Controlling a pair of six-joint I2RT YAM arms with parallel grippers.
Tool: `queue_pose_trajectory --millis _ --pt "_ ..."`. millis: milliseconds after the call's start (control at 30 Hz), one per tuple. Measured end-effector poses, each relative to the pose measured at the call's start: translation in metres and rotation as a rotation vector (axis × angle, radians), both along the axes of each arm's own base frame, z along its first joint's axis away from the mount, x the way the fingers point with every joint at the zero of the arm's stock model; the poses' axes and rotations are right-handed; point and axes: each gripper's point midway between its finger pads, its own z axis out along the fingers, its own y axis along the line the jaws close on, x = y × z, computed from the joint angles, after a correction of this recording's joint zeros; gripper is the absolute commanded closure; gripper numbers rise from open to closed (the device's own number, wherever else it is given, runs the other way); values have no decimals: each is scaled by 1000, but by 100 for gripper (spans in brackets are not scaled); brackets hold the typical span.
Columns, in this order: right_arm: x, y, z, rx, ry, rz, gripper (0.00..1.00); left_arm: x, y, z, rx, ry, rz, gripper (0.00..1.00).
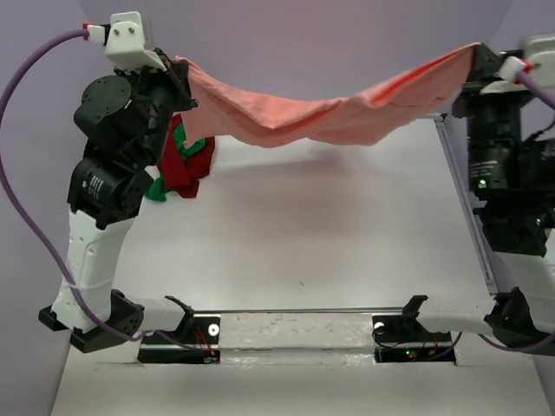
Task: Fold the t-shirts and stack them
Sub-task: Flatten the tshirt out
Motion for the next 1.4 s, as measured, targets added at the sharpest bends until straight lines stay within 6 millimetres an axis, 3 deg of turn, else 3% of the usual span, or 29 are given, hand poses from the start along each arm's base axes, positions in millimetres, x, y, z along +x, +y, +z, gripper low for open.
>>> queue_pose_trajectory --millis 167,233,333,433,567,667,733,833,967,1100,1200,1300,1400 --pt "-41 -64 15 110 -53 -122 100 -33 23 12 -26 -42 31 100" --pt "-50 -76 17 137 -62 -144 100 -45 32 13 -35 -51 37 100" --pt "-52 -84 15 155 -55 -175 100 -53 37 8 -36 -45 41 100" --pt "-44 -74 16 126 -50 -203 100 -47 40 1 -21 -26 75 100" --pt "-16 -39 32 75 -58 -228 100 -26 40 -2 -5 -4 127 100" --pt "4 -23 47 45 -90 -251 100 11 35 -5 10 14 146 100" --pt "30 -13 52 10 -102 -269 100 36 35 -5 17 22 159 100" --pt "76 -20 45 -46 -91 -309 100 88 28 -20 44 67 161 100" --pt "137 -54 13 -84 -8 -339 100 143 33 -37 62 103 159 100" --pt "173 -71 -12 -76 59 -320 100 158 44 -43 69 116 164 100" --pt "185 -66 -25 -74 102 -273 100 156 57 -38 66 104 171 100" --pt "178 -62 -25 -64 107 -231 100 144 65 -30 62 86 178 100" --pt "144 -57 -21 -61 95 -196 100 116 68 -20 50 61 170 100"
